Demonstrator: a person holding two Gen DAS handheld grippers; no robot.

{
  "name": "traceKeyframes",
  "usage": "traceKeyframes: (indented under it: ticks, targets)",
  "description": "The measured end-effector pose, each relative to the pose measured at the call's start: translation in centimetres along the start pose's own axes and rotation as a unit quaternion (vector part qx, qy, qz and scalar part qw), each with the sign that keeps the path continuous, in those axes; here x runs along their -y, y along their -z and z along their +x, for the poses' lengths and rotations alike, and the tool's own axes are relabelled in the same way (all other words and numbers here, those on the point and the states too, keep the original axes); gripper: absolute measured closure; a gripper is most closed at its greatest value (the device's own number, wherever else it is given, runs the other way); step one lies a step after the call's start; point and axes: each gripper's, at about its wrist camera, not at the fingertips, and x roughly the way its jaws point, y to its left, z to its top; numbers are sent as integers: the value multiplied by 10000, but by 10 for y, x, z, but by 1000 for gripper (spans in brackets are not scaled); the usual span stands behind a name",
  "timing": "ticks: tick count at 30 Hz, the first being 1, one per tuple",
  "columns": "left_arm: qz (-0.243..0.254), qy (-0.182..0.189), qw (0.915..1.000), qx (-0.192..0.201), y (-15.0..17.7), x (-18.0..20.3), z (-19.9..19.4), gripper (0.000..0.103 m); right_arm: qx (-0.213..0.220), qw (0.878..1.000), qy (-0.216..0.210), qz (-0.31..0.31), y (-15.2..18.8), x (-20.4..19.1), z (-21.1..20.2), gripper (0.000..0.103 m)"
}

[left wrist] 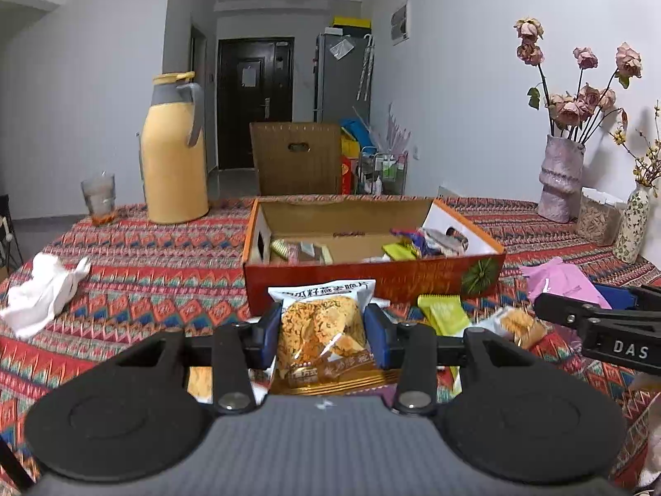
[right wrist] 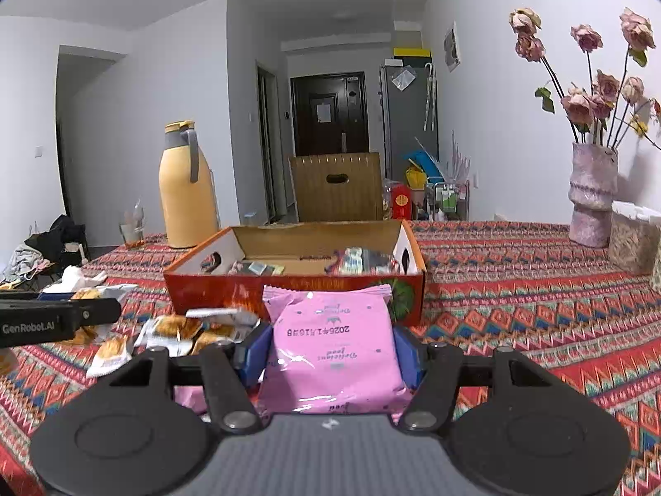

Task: Organize snacks
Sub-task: 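Carry both packs into the orange box and open both grippers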

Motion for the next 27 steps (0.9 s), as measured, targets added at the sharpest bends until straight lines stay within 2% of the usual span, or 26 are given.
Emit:
traceKeyframes:
  ticks: [12,27]
  targets:
    - [-10,-83,9997,220,-50,3,45,60,126,9999,25,-13,-44,3,55,42]
    - [-416,-346,9985,26,-91,-18,130,60,-16,9999,9,-157,-88,-6,141,42]
